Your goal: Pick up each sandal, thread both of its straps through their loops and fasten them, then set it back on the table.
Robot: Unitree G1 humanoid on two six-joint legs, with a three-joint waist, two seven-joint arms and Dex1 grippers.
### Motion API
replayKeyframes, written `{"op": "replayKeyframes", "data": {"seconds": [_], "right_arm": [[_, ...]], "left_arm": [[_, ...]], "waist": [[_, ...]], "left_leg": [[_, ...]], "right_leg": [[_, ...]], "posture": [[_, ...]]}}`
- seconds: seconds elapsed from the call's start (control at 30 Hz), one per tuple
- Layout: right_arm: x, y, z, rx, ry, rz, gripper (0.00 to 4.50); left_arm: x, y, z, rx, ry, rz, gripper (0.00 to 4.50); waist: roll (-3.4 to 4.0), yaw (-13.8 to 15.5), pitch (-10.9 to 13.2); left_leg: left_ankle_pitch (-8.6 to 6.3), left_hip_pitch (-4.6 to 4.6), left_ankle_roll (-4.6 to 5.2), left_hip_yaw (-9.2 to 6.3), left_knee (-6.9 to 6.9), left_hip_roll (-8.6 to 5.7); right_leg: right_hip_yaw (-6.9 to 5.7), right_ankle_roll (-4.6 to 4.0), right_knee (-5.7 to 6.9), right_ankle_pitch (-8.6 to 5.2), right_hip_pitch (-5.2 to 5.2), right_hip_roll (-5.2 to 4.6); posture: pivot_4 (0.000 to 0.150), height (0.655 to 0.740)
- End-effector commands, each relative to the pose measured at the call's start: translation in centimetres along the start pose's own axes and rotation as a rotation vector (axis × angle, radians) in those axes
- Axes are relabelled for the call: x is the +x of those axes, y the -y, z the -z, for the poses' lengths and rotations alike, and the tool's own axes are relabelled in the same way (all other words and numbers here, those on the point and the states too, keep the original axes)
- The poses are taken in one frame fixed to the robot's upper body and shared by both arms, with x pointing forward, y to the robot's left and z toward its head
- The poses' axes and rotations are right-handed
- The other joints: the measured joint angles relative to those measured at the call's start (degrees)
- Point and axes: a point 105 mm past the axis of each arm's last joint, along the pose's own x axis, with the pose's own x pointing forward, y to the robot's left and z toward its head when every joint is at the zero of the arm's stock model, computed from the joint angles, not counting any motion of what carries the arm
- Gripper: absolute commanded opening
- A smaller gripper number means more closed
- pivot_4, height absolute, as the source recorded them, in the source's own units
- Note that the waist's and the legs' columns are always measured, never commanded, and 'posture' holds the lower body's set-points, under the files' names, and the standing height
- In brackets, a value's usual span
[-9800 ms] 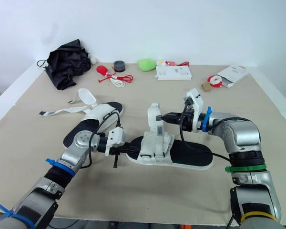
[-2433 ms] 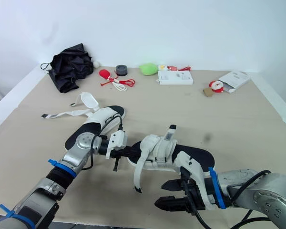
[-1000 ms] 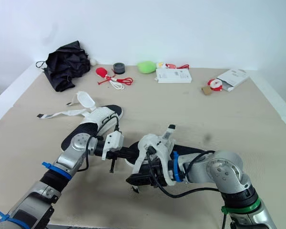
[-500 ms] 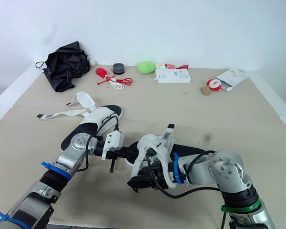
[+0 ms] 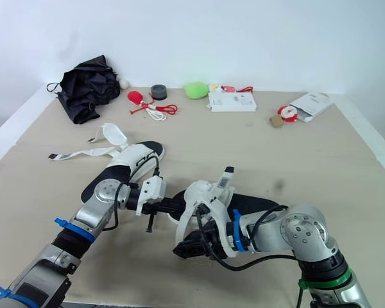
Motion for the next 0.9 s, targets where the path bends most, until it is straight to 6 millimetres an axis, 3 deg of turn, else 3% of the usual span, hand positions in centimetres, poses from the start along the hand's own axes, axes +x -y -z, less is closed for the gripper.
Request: {"op": "replayKeyframes", "data": {"seconds": [0.03,0.07,0.1,0.4,0.53,0.6,0.73,0.9], "right_arm": [[-0.2,-0.3,-0.5,-0.025,0.016,-0.012,0.67],[-0.3,-0.4,-0.5,-0.027,0.016,-0.013,0.18],[-0.3,-0.4,-0.5,-0.03,0.016,-0.014,0.07],[-1.1,-0.6,-1.2,-0.053,0.039,-0.021,0.07],[-6.2,2.3,-8.7,-0.027,0.279,0.084,0.07],[-7.6,2.9,-10.2,-0.021,0.295,0.113,0.07],[-8.0,3.6,-10.6,-0.018,0.256,0.146,0.07],[-7.8,3.1,-10.5,-0.025,0.214,0.114,0.07]], "left_arm": [[-0.2,3.4,6.6,-0.225,-0.212,0.077,0.0],[-0.2,3.4,6.6,-0.225,-0.212,0.077,0.0],[-0.2,3.4,6.6,-0.224,-0.211,0.077,0.0],[0.2,3.2,6.4,-0.218,-0.205,0.077,0.0],[0.5,3.0,6.4,-0.212,-0.201,0.073,0.0],[0.6,2.8,6.4,-0.209,-0.198,0.068,0.0],[0.9,2.4,6.3,-0.205,-0.189,0.056,0.0],[0.9,2.5,6.4,-0.207,-0.185,0.049,0.0]], "waist": [[0.0,0.0,0.0],[0.0,0.0,0.0],[0.0,0.0,0.0],[0.0,0.0,0.0],[0.19,0.0,0.3],[0.43,0.0,0.6],[0.14,0.2,0.4],[0.3,1.0,0.4]], "left_leg": [[0.0,0.0,0.0,0.0,0.0,0.0],[0.0,0.0,0.0,0.0,0.0,0.0],[0.0,0.0,0.0,0.0,0.0,0.0],[0.0,0.0,0.0,0.0,0.0,0.0],[0.04,-0.01,0.05,0.11,0.04,-0.02],[0.17,-0.02,0.25,0.29,0.11,-0.09],[0.21,0.0,0.33,0.24,-0.02,-0.1],[0.12,-0.32,0.34,0.31,0.02,-0.24]], "right_leg": [[0.0,0.0,0.0,0.0,0.0,0.0],[0.0,0.01,0.0,-0.01,0.0,0.0],[0.0,0.02,0.0,-0.01,0.0,0.0],[0.01,0.02,0.0,-0.01,-0.01,-0.01],[0.11,0.01,0.0,-0.01,-0.01,-0.04],[0.27,0.04,-0.02,0.16,-0.1,-0.11],[0.22,-0.02,-0.1,0.08,-0.27,-0.16],[0.24,0.13,-0.09,0.36,-0.25,-0.32]], "posture": [[0.15,0.74],[0.15,0.74],[0.15,0.74],[0.15,0.74],[0.15,0.74],[0.15,0.74],[0.15,0.74],[0.15,0.74]]}}
